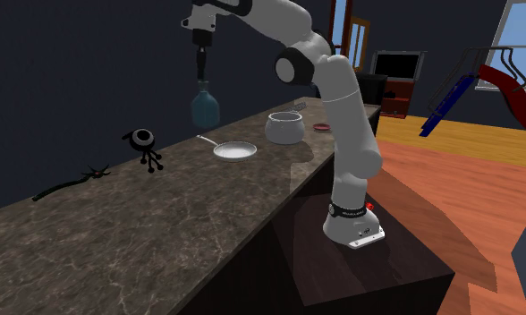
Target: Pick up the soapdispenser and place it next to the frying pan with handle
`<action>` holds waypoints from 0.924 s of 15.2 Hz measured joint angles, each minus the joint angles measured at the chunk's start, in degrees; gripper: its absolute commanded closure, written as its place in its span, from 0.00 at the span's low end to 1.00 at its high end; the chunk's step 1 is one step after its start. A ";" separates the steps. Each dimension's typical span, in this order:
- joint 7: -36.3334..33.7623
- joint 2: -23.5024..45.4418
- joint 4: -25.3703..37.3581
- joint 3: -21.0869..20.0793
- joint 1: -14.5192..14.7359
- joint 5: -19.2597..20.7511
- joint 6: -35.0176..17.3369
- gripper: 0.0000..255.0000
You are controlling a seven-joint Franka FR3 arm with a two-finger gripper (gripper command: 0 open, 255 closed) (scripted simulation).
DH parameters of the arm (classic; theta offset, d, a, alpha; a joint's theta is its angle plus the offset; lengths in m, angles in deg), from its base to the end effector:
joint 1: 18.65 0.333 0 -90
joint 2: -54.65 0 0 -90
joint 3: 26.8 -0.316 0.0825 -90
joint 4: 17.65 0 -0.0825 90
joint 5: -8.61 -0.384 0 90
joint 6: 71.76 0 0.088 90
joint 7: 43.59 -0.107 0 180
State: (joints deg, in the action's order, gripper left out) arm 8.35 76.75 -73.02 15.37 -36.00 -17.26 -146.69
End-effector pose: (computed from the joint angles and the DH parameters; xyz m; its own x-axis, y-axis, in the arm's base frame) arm 0.4500 -0.4236 0.6913 0.9860 0.0315 0.1638 0.0441 -0.9963 -0.0739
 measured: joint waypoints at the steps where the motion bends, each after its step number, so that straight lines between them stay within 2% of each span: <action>1: 0.12 -0.70 -1.83 0.14 0.83 0.59 -1.20 1.00; 7: 0.57 -5.14 -13.16 0.65 5.49 4.14 -8.64 1.00; 14: 0.96 -7.91 -22.14 0.69 8.16 6.20 -15.40 1.00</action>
State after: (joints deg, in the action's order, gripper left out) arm 9.31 68.84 -95.16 16.06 -27.84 -11.06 -162.09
